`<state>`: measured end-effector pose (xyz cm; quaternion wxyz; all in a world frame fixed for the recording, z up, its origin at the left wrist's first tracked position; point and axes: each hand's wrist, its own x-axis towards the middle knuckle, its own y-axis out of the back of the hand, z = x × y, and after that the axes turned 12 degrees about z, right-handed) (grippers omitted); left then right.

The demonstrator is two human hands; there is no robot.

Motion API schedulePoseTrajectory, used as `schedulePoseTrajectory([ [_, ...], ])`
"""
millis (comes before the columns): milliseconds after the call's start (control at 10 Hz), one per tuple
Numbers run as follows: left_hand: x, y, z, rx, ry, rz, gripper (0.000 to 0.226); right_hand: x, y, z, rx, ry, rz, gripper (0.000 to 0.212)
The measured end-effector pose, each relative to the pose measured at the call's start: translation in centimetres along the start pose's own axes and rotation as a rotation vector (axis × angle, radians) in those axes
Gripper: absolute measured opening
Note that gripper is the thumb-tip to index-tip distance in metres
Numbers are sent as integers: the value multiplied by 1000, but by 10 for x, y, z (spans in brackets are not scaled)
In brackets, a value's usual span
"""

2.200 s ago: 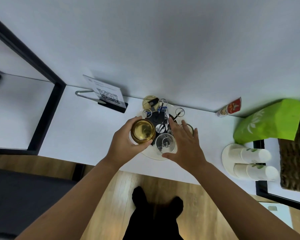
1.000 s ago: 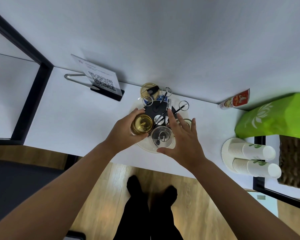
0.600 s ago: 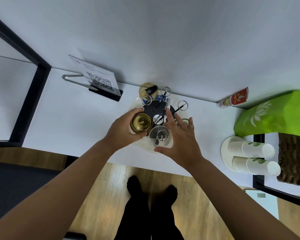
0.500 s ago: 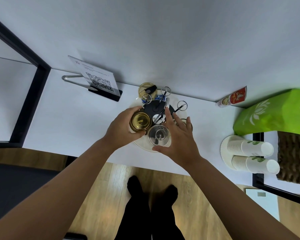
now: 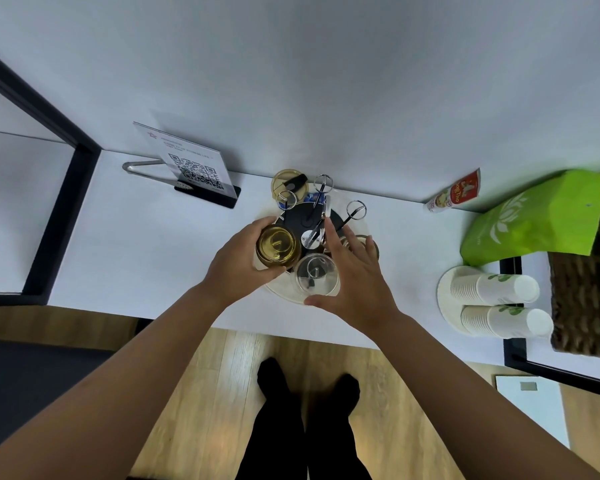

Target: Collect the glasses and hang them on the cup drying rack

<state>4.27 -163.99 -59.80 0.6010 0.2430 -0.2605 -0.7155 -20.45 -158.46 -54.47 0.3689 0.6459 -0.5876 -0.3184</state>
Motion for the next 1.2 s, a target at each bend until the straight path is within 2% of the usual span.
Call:
schedulePoseTrajectory([
  [100, -4, 2, 4, -15, 9, 2, 101, -8, 1, 3, -12, 7, 3, 141],
  [300, -9, 5, 10, -25, 1, 20, 96, -16, 9, 16, -82, 14, 44, 138],
  [500, -15, 9, 14, -24, 17, 39, 92, -18, 14, 29, -140, -48, -24, 133],
  [900, -21, 10, 23, -6, 82, 40, 92, -17, 12, 19, -122, -97, -29, 117],
  [1200, -31, 23, 40, 25, 12, 158, 75, -25, 30, 16, -86, -84, -25, 120],
])
